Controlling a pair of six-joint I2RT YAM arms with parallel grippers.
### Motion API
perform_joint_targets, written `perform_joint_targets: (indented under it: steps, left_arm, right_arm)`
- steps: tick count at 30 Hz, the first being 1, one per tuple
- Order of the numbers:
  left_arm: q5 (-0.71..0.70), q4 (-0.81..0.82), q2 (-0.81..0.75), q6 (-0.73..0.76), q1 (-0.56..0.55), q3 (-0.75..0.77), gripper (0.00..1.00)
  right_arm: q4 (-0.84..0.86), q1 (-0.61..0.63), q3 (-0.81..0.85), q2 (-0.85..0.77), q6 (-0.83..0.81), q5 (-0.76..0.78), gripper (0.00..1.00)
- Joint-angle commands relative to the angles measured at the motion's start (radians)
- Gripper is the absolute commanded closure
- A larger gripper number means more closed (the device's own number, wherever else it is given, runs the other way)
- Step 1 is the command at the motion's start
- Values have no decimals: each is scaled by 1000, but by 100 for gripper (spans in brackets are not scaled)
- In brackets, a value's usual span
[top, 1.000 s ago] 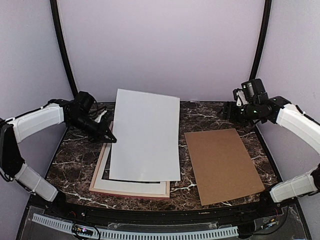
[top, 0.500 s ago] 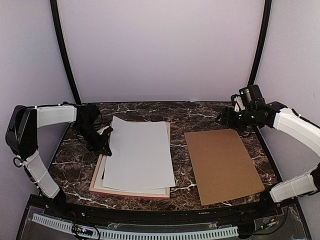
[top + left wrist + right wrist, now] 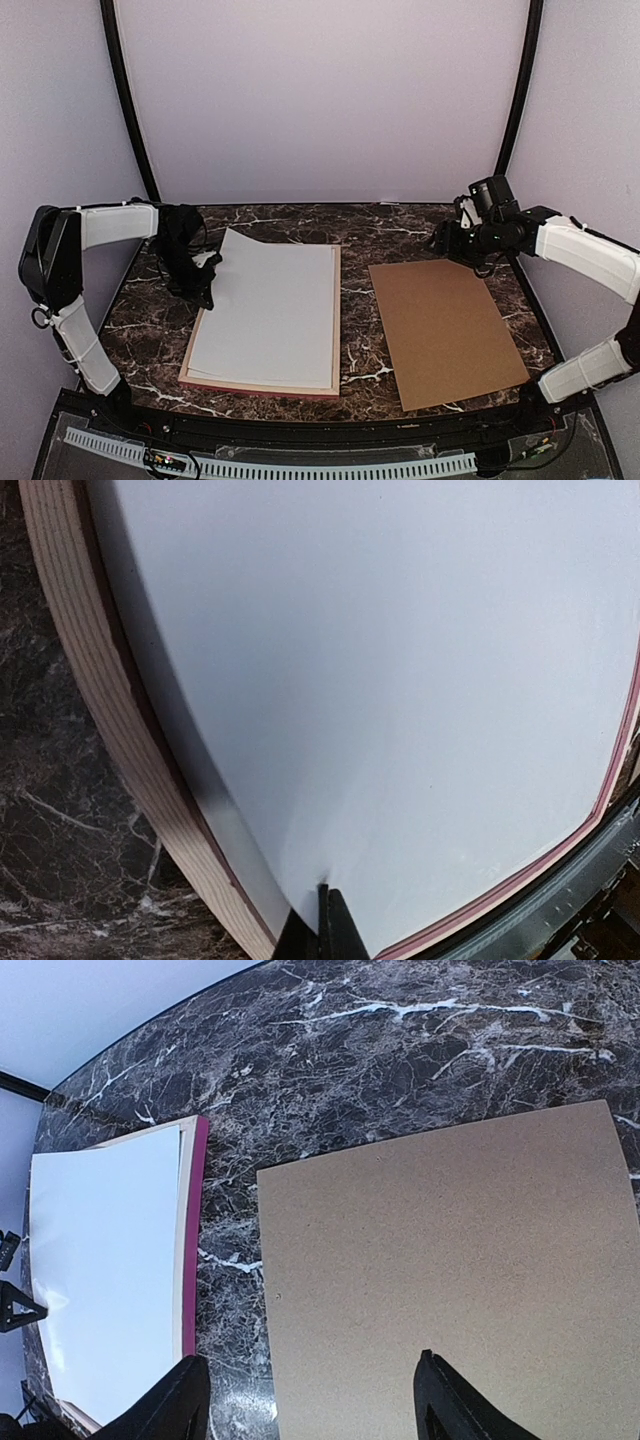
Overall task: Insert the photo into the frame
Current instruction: Place the photo on the mat board.
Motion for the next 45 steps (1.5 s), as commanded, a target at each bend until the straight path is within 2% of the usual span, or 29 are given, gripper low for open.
perform_joint_targets:
  steps: [1, 35, 38, 41, 45]
  left_arm:
    - [-51, -41, 14, 30, 6, 35, 100]
    - [-87, -61, 48, -1, -63, 32, 100]
    - [-101, -57, 50, -12, -65, 30, 94]
    - [-124, -56, 45, -19, -68, 31, 80]
    - [-148, -50, 26, -31, -69, 36, 66]
  right_arm:
    - [46, -5, -15, 18, -13, -16, 30]
    - [95, -5, -65, 45, 0, -50, 31]
    - [98, -5, -67, 43, -1, -52, 31]
    - [100, -4, -68, 44, 0, -54, 30]
    - [103, -4, -72, 44, -1, -58, 30]
